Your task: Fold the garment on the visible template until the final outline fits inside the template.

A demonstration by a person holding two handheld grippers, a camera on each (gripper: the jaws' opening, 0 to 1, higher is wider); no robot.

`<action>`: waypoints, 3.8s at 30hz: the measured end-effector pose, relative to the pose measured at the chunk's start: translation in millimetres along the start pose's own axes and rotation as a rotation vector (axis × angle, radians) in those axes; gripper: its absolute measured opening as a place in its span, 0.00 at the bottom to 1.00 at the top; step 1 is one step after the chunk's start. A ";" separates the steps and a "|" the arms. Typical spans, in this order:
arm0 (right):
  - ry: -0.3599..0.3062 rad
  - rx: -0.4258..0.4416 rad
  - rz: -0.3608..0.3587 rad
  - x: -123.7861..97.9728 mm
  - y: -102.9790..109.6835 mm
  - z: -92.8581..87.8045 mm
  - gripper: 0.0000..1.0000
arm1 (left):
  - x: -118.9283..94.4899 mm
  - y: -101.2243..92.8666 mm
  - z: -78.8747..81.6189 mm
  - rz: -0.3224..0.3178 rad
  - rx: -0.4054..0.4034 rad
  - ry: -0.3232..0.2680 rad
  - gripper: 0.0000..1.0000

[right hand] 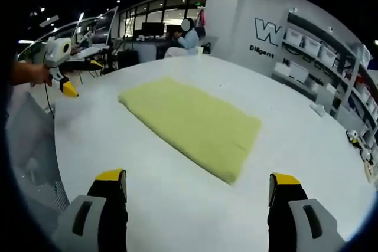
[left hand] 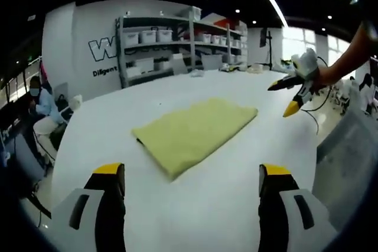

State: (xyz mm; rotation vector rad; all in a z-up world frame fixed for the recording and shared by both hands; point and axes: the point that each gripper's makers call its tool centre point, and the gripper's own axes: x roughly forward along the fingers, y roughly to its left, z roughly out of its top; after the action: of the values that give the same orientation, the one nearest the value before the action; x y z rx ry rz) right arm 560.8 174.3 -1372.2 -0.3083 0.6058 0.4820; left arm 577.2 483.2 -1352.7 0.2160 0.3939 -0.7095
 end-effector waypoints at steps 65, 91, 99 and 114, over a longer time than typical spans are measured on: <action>-0.120 0.120 -0.022 -33.7 -1.2 -11.0 0.99 | 1.3 -20.3 -23.1 0.046 -0.021 0.130 0.98; -0.143 0.137 -0.020 -30.6 -3.7 -5.6 0.99 | 6.9 -21.0 -16.4 0.044 -0.050 0.129 0.98; -0.150 0.136 -0.010 -25.8 -5.1 -2.9 0.99 | 5.3 -18.9 -15.8 0.058 -0.061 0.128 0.98; -0.152 0.135 -0.003 -22.9 -6.6 -4.2 0.99 | 8.3 -21.6 -19.6 0.064 -0.075 0.145 0.98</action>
State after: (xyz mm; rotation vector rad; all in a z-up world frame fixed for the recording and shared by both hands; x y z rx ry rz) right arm 545.8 159.1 -1360.7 -0.1428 0.4871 0.4546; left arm 563.1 468.6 -1375.2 0.2092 0.5484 -0.6165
